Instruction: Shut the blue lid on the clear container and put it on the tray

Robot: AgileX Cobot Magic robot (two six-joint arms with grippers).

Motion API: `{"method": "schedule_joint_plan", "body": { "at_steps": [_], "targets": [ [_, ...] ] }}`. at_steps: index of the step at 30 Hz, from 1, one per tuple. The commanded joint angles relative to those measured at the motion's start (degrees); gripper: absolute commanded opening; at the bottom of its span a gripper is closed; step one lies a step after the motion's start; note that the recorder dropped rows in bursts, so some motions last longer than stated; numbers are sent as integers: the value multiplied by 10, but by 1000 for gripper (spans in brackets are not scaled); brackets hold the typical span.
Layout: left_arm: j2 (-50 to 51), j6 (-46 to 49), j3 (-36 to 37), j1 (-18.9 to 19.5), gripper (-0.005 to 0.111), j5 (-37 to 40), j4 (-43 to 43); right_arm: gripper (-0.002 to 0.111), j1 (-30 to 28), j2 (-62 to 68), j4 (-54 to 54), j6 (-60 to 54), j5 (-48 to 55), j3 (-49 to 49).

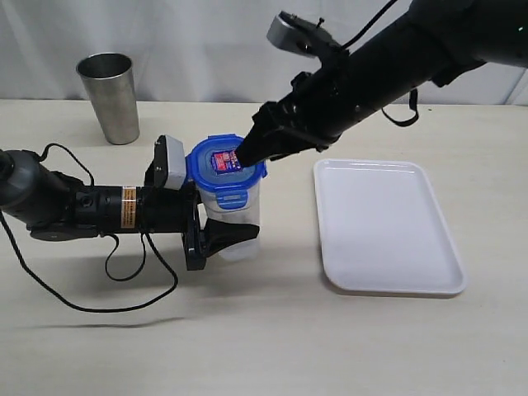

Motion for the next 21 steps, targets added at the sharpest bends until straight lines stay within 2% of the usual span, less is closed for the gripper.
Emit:
{"method": "schedule_joint_plan", "body": {
  "at_steps": [1,6,10,12,16,21],
  "targets": [
    [-6,-4,-3,-3,0,-10,-4,54,2,-54,3,-34,-20,0],
    [-6,-4,-3,-3,0,-10,-4,54,27,-94,-8,-143,-17,0],
    [-6,-4,-3,-3,0,-10,-4,44,98,-104,-114,-210,-18,0],
    [-6,-4,-3,-3,0,-10,-4,39,137,-103,-212,-190,-31,1],
    [-6,-4,-3,-3,0,-10,-4,40,203,-90,-412,-77,-81,10],
    [-6,-4,-3,-3,0,-10,-4,40,231,-68,-505,-43,-93,10]
  ]
}}
